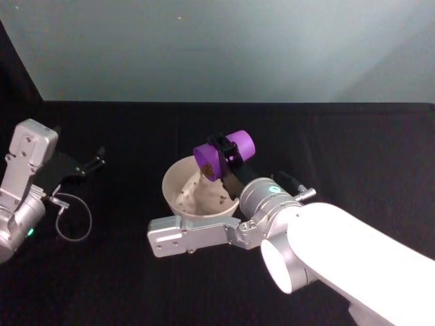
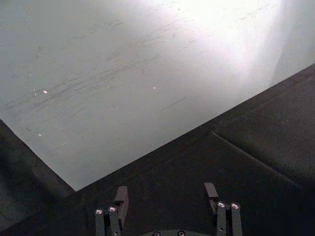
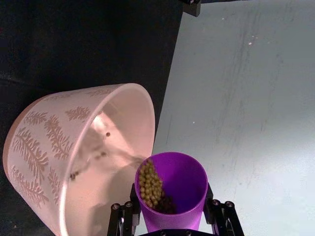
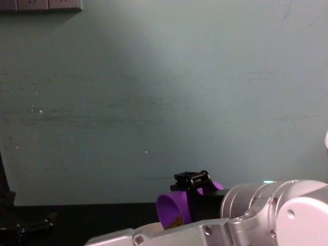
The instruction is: Pick up the cup and pour the mung beans from the cup into the bowl.
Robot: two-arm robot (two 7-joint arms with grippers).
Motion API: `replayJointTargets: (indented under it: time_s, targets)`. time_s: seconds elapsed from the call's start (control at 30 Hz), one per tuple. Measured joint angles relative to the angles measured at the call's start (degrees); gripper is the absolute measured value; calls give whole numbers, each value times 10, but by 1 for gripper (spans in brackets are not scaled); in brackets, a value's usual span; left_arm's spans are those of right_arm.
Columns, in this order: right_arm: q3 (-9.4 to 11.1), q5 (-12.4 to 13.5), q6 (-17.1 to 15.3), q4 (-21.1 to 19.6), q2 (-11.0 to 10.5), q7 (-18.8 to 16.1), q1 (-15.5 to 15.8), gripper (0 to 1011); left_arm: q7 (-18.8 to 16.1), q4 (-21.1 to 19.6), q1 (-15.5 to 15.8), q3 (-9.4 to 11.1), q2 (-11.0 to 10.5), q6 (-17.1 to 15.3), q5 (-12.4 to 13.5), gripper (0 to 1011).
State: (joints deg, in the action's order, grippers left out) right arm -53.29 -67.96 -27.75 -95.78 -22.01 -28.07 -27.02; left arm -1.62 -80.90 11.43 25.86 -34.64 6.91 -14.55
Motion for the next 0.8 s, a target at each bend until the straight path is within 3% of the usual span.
replayJointTargets:
  time_s: [0.8]
  targets:
    - [23, -33, 16, -3, 12, -12, 19, 722, 0, 0, 0, 0, 0, 0, 0, 1000]
